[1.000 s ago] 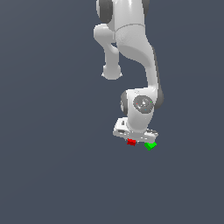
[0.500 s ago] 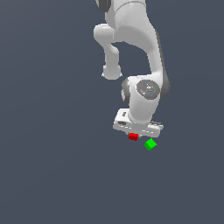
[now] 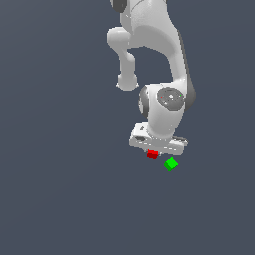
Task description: Stack the red cube on top of the green cube.
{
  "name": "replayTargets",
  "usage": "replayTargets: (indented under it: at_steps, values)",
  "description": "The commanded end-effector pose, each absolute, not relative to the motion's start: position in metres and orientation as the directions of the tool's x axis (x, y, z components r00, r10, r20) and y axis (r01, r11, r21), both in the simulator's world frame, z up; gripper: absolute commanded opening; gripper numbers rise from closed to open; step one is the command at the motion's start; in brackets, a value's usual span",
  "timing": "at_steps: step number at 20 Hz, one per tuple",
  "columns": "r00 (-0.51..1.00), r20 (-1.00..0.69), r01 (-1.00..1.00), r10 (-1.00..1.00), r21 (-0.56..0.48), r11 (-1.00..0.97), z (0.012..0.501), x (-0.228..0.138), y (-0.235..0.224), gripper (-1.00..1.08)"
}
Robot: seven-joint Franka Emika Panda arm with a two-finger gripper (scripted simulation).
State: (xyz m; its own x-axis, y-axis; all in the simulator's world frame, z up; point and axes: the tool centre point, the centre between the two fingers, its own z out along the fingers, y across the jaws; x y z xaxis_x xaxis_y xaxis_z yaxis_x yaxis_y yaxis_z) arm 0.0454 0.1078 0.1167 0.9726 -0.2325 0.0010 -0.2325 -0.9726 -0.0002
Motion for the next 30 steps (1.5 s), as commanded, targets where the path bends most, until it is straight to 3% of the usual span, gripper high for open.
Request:
replayTargets:
  at_steps: [1,13,22,23,30]
  values:
    - [0.973,0.001,-0.231,-0.231,0.0,-0.973,0.113,0.046,0.115,-1.0]
    - [0.973,0.0,-0.232,-0.232,-0.001,-0.973,0.071,0.056,0.189,-1.0]
    - [0.973,0.0,-0.231,-0.231,0.0,-0.973,0.061,0.06,0.206,-1.0]
    - [0.973,0.0,-0.231,-0.231,0.0,-0.973,0.061,0.06,0.206,1.0]
    - [0.973,0.0,-0.231,-0.231,0.0,-0.973,0.061,0.06,0.206,1.0]
